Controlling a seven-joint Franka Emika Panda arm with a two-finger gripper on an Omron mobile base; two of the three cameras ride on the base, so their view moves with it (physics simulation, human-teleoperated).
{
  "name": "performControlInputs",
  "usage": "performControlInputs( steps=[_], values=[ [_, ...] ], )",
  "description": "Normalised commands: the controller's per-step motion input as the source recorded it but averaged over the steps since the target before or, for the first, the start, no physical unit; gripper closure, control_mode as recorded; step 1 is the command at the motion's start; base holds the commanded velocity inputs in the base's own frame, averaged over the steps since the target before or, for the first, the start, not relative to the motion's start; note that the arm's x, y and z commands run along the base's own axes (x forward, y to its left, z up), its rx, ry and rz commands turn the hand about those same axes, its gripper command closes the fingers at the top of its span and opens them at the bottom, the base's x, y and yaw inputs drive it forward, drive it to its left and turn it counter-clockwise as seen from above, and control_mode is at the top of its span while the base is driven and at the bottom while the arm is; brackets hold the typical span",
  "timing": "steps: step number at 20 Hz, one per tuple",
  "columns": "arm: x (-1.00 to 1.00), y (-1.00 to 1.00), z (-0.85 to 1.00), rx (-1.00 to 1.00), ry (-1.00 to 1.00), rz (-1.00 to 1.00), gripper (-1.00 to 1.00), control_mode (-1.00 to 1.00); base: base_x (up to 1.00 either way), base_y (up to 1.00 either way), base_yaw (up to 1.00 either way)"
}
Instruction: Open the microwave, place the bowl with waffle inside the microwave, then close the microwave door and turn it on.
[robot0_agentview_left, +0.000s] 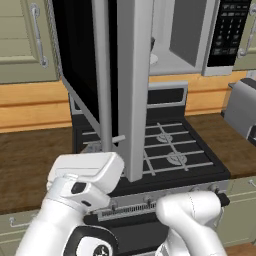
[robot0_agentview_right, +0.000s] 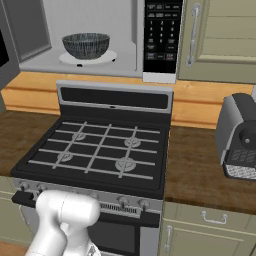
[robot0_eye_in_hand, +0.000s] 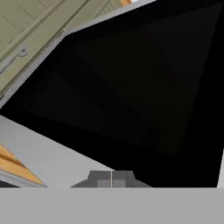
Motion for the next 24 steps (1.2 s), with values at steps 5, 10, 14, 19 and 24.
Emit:
performControlInputs(
  steps=[5,10,14,19,24],
  values=[
    [0.00,-0.75,0.40,0.02,-0.03,-0.08,1.00,-1.00,0.00,0.00,0.00],
    [0.00,-0.90,0.50,0.03,-0.02,-0.07,1.00,-1.00,0.00,0.00,0.00],
    [0.09,-0.85,0.37,0.02,-0.05,-0.03,1.00,-1.00,0.00,0.00,0.00],
    [0.67,-0.36,0.11,0.04,-0.15,0.00,1.00,-1.00,0.00,0.00,0.00],
    [0.77,-0.13,0.10,0.05,-0.12,0.00,1.00,-1.00,0.00,0.00,0.00]
  ],
)
